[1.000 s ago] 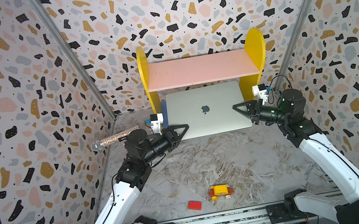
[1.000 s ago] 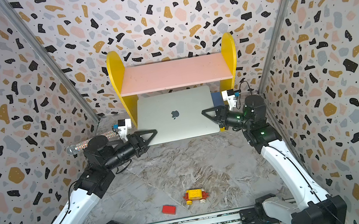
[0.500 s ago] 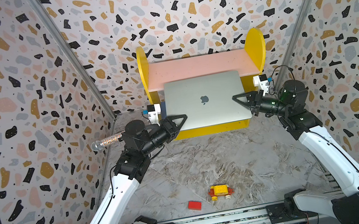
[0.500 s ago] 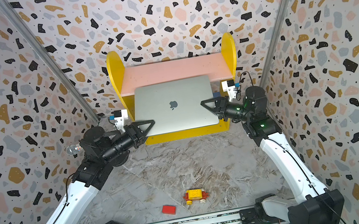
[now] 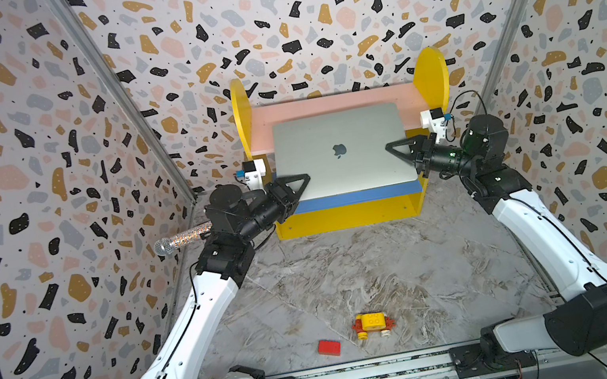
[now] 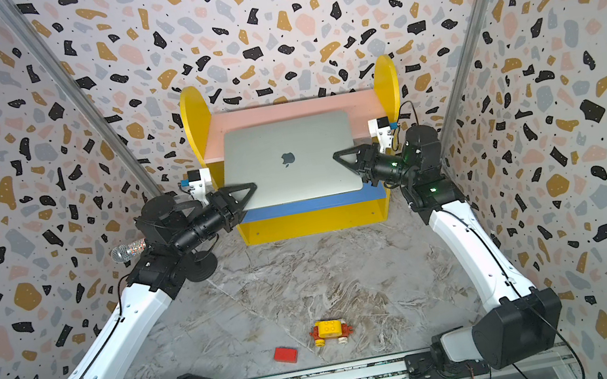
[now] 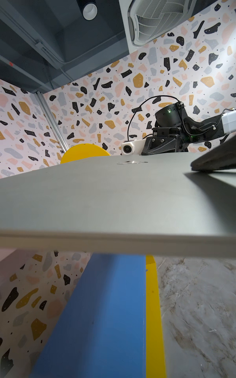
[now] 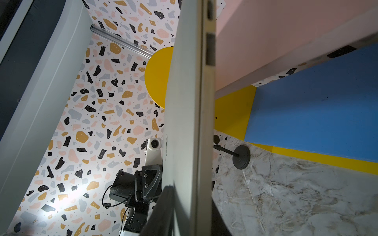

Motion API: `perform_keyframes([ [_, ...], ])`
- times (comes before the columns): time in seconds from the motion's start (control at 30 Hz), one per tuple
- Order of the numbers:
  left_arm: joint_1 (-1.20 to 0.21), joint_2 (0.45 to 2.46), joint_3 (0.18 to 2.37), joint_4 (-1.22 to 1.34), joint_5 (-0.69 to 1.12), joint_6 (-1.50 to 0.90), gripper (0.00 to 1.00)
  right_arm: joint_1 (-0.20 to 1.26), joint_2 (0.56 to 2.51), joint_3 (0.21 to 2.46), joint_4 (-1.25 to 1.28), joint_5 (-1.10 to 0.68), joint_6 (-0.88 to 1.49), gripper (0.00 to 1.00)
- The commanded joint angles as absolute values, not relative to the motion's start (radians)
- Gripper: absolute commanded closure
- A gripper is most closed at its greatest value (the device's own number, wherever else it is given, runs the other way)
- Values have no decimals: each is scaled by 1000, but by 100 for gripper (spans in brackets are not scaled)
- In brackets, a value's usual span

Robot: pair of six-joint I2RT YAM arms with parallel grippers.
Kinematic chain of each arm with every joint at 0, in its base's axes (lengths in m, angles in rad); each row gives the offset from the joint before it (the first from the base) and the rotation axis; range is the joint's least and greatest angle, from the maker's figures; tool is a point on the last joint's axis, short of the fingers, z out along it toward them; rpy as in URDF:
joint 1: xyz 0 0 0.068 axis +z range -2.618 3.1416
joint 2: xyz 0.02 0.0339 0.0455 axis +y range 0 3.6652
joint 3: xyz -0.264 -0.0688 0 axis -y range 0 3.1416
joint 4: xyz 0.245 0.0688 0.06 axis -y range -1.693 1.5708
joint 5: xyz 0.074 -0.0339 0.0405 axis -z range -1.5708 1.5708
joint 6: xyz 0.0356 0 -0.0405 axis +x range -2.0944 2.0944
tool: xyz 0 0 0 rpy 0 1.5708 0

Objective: Close the laptop lid and set it aside
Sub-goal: Place the laptop at the center of the board.

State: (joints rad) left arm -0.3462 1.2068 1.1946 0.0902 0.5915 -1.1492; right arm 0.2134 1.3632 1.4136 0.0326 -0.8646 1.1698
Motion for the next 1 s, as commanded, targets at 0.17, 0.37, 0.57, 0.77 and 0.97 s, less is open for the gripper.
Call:
perform_keyframes([
  [0.17,-336,1296,1340,439,717,-1229,64,257,1435,1519,47,-914,1081,77],
  [0.37,-324,1347,1398,440,727,-1239,64,249,1486,1569,49,-910,1092,77],
  [0.57,-312,1391,1441,450,732,-1259,63,238,1544,1636,50,-908,1113,78],
  [0.77,-298,1434,1481,468,733,-1293,62,214,1599,1704,61,-901,1149,78],
  [0.97,-283,1482,1532,483,736,-1326,62,200,1658,1767,70,-902,1193,78],
])
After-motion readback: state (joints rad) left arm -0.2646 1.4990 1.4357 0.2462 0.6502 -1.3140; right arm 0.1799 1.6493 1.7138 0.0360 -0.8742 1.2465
